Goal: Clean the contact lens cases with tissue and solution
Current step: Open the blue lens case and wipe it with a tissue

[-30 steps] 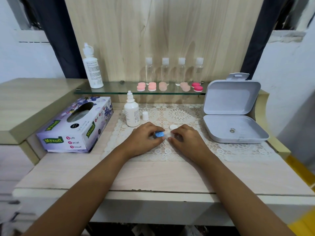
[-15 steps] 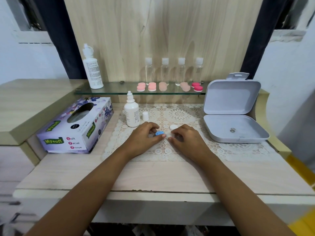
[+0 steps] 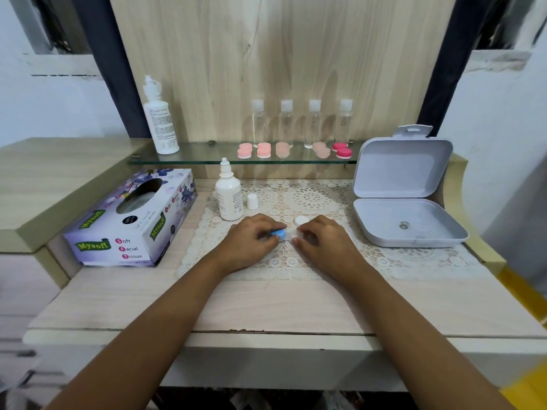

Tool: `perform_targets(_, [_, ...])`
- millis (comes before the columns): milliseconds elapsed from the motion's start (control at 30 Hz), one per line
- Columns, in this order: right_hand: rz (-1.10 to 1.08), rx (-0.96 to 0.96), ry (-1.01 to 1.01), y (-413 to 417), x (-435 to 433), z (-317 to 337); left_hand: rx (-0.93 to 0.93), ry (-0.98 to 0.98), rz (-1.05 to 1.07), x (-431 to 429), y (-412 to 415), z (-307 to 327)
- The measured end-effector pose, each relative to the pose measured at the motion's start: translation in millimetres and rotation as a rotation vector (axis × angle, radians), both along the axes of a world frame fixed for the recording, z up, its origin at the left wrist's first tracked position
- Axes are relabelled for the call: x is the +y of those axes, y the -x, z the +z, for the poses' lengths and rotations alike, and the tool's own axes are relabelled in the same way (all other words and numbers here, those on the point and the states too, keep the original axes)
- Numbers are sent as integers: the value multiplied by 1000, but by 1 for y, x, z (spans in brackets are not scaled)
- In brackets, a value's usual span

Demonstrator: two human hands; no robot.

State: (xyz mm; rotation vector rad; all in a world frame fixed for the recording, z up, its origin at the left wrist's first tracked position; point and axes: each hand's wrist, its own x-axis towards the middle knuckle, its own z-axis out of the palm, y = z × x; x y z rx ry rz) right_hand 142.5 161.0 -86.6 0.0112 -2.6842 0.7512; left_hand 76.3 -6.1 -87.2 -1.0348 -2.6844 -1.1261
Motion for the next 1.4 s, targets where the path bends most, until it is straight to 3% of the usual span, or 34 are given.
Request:
perform_targets(167, [6, 19, 10, -1, 0, 0, 4, -6, 91, 1, 1, -2])
perform_targets(433, [2, 5, -1, 0, 0, 1, 8, 29, -6, -1, 2, 0])
perform_targets(767, [9, 17, -6, 0, 0, 0, 27, 64, 20, -1, 0, 2])
perform_targets(1033, [9, 28, 5, 0, 0, -1, 52, 38, 127, 4, 0, 0])
perform_targets(1167, [13, 32, 11, 1, 0, -1, 43, 111, 74, 2, -2, -2])
perform_targets(1400, [13, 30, 22, 0, 0, -1, -2, 0, 4, -1, -5, 2])
